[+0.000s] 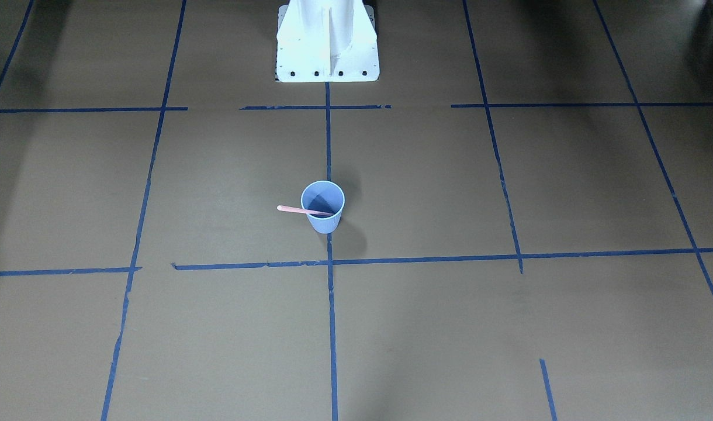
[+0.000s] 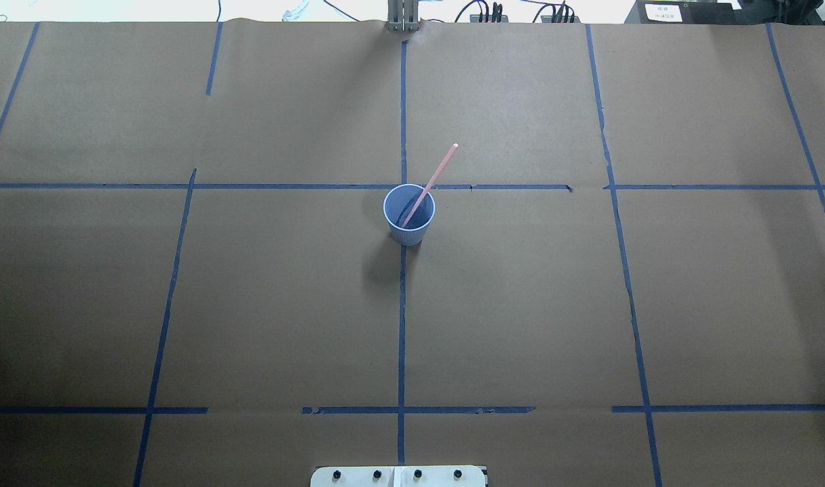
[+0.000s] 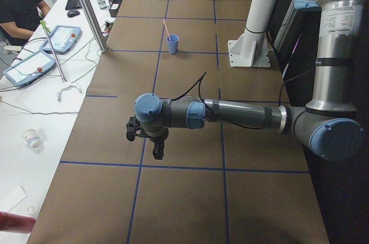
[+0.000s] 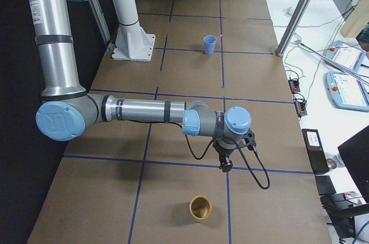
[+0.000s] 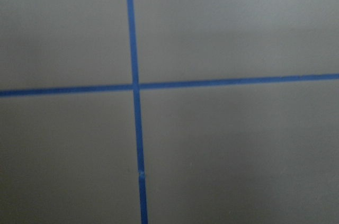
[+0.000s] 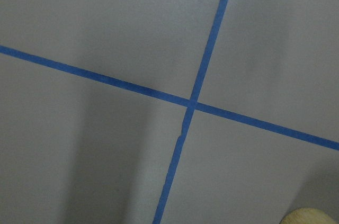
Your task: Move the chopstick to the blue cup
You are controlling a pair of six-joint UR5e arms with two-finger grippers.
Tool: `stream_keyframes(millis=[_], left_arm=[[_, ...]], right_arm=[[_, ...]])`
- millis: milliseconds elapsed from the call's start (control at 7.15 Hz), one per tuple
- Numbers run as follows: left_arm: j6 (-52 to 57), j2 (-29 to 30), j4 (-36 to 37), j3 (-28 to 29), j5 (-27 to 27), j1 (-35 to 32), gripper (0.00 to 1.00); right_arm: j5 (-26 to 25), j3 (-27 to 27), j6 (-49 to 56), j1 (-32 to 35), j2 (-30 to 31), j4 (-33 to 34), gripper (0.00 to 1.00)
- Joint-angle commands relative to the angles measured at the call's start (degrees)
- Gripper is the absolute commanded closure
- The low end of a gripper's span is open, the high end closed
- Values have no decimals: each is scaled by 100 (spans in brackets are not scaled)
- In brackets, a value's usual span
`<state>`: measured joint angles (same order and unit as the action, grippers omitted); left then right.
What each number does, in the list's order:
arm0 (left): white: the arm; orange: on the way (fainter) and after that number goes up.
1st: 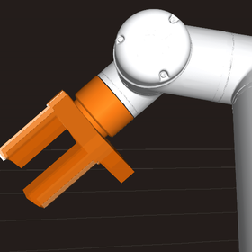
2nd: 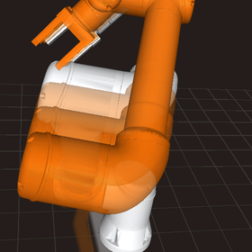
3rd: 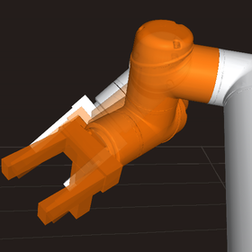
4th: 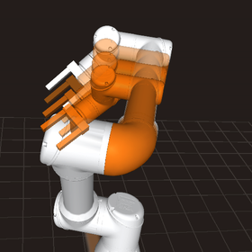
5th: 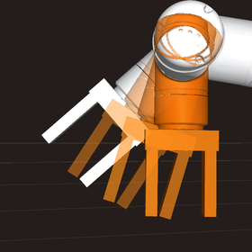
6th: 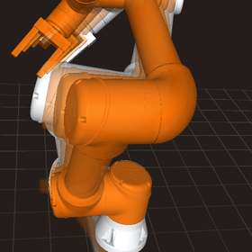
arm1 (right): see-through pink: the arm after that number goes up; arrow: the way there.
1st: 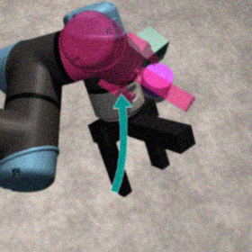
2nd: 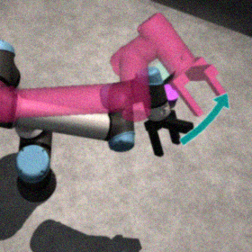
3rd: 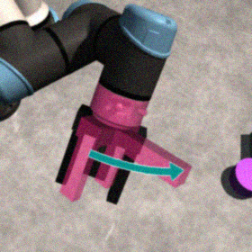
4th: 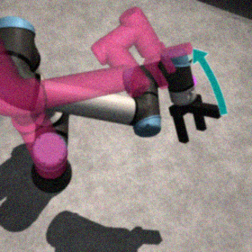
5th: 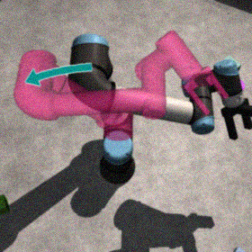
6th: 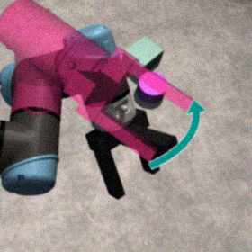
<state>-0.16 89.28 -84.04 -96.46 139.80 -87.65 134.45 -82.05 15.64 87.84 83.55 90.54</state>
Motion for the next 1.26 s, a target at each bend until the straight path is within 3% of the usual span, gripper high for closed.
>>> stream_keyframes(millis=[0, 280, 559, 979, 1119], left_arm=[[42, 28, 421, -109, -260, 116, 0], [578, 54, 529, 13, -461, 20, 0], [1182, -50, 573, 22, -586, -138, 0], [1142, -104, 477, 286, -454, -121, 0], [1141, -87, 416, 303, -462, -121, 0]], right_arm=[[11, 119, -34, -74, -6, -133, 0], [151, -343, -87, -65, 55, -107, 0], [99, -426, -96, -56, 3, 25, 0], [73, -496, -87, 31, 230, 34, 0], [55, -774, -87, 31, 554, 43, 0]])
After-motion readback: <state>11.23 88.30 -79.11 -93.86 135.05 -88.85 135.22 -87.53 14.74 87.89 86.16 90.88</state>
